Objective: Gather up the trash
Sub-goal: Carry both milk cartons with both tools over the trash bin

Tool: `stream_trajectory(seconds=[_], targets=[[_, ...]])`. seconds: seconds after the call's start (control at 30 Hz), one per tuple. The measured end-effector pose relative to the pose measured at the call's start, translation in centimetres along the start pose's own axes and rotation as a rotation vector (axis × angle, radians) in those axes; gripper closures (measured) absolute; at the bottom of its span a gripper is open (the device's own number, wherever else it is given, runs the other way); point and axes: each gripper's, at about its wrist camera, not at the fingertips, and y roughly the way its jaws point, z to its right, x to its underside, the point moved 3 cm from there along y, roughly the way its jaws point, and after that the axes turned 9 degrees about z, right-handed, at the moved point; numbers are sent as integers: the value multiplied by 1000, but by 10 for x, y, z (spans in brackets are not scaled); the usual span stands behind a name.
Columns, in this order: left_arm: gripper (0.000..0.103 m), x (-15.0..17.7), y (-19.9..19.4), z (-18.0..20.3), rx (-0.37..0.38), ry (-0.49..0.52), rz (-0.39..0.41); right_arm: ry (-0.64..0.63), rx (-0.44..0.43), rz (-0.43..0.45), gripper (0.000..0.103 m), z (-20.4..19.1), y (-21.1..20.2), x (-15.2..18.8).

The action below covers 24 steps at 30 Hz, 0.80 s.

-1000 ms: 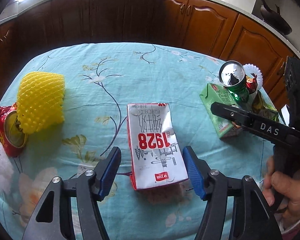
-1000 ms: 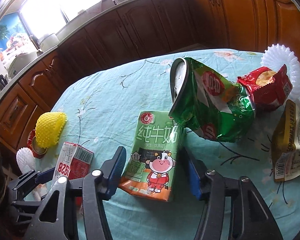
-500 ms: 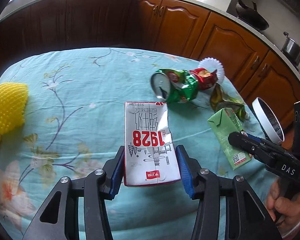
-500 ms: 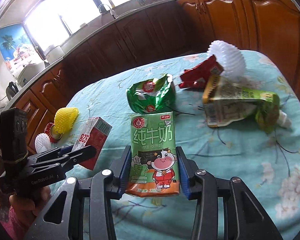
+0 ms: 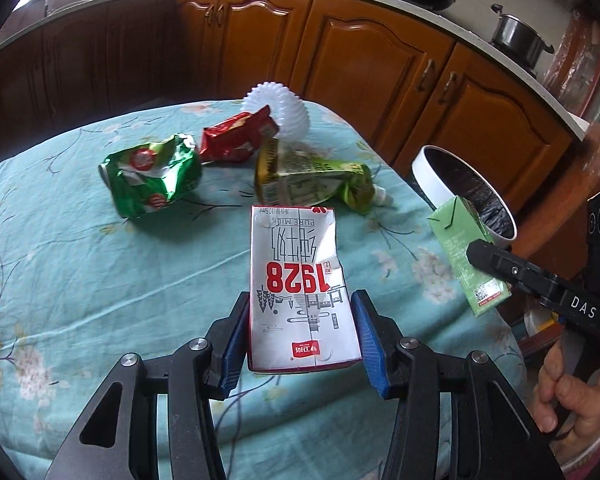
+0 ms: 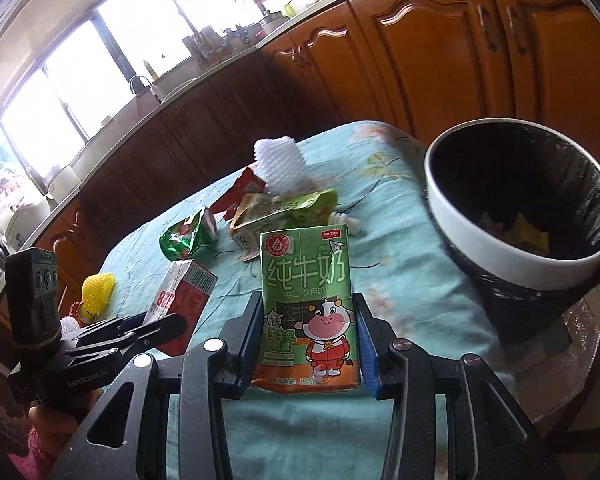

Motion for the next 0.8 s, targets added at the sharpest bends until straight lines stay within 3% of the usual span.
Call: stream_trajectory(seconds=[0.33,0.8], targets=[[55,-17,24,55,57,87,2,56,59,78,61,43,-34,-14],[55,-33,50,99,100,151,-8,87,107,128,61,84,-51,-33]])
